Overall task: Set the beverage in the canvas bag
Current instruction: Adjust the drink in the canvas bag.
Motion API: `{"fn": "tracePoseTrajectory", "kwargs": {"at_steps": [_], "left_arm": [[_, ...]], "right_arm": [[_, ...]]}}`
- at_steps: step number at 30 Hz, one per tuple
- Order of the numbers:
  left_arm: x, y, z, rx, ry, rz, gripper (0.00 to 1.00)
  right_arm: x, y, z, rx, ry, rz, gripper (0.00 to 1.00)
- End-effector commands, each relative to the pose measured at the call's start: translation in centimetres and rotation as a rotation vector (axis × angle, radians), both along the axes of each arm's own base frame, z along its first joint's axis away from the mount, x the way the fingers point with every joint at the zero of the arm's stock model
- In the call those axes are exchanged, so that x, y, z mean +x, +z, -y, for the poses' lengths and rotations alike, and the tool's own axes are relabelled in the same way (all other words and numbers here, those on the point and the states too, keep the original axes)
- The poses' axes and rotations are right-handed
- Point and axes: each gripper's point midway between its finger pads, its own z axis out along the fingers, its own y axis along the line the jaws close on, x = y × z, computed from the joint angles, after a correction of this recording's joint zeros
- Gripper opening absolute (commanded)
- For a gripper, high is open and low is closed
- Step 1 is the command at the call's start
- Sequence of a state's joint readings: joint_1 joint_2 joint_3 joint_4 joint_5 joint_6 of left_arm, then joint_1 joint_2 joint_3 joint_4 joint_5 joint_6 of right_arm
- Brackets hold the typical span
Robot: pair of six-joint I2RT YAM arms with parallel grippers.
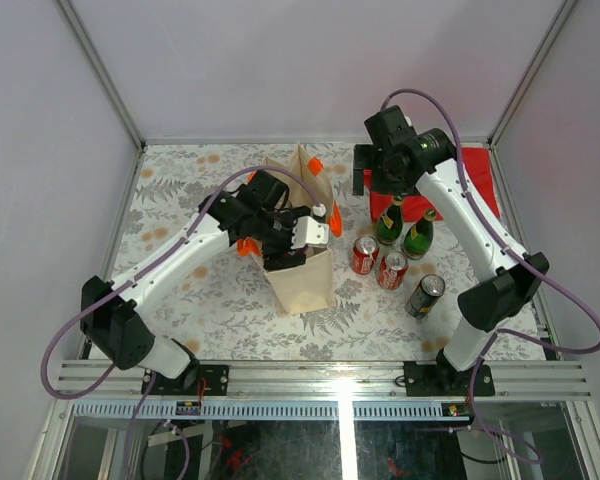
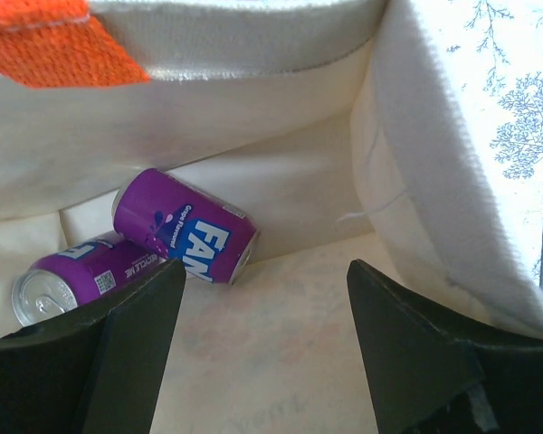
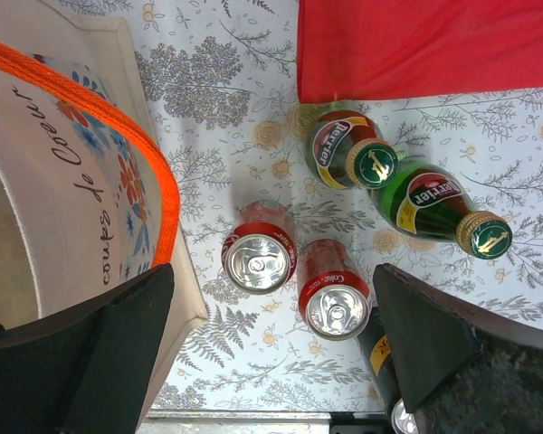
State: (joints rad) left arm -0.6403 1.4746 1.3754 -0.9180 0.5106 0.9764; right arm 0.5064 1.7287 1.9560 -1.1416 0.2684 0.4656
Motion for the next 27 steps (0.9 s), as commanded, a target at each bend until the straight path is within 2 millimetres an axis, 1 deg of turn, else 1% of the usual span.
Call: {"fn": "tracePoseTrajectory", "kwargs": {"at_steps": [1, 6, 11, 14, 16, 20, 23, 25, 27], "left_arm": [[1.0, -0.2, 1.1, 0.011, -0.042, 0.069, 0.72], [0.0, -2.5, 0.5, 0.063, -0.077, 0.055, 0.73], [-0.6, -4.9, -0.8, 0.137, -0.091, 0.047, 0.73], [-1.2, -5.5, -1.5, 0.156, -0.099, 0.044, 0.73], [-1.2, -5.6, -1.7, 0.160, -0.095, 0.046, 0.73], [0.6, -5.3, -0.9, 0.142, 0.005, 0.041, 0.73], [1.5, -5.0, -0.3, 0.121, 0.047, 0.044, 0.73], [2.3, -5.2, -0.3, 0.118, 0.072, 0.074, 0.74], [3.2, -5.9, -0.6, 0.129, 0.099, 0.106, 0.75]], "right_arm": [[-0.7, 1.6, 1.0, 0.004, 0.015, 0.021, 0.99], [0.1, 1.5, 0.6, 0.006, 0.028, 0.011, 0.99], [1.1, 1.6, 0.5, 0.015, 0.028, 0.007, 0.99], [1.5, 1.6, 0.6, 0.014, 0.032, 0.002, 0.99], [1.8, 1.4, 0.6, 0.019, 0.030, -0.003, 0.99], [2.3, 1.2, 0.6, 0.025, 0.028, -0.006, 0.99], [2.5, 1.1, 0.6, 0.030, 0.027, -0.010, 0.99], [2.6, 1.0, 0.6, 0.030, 0.029, -0.012, 0.99], [2.7, 1.0, 0.8, 0.029, 0.026, -0.011, 0.99]]}}
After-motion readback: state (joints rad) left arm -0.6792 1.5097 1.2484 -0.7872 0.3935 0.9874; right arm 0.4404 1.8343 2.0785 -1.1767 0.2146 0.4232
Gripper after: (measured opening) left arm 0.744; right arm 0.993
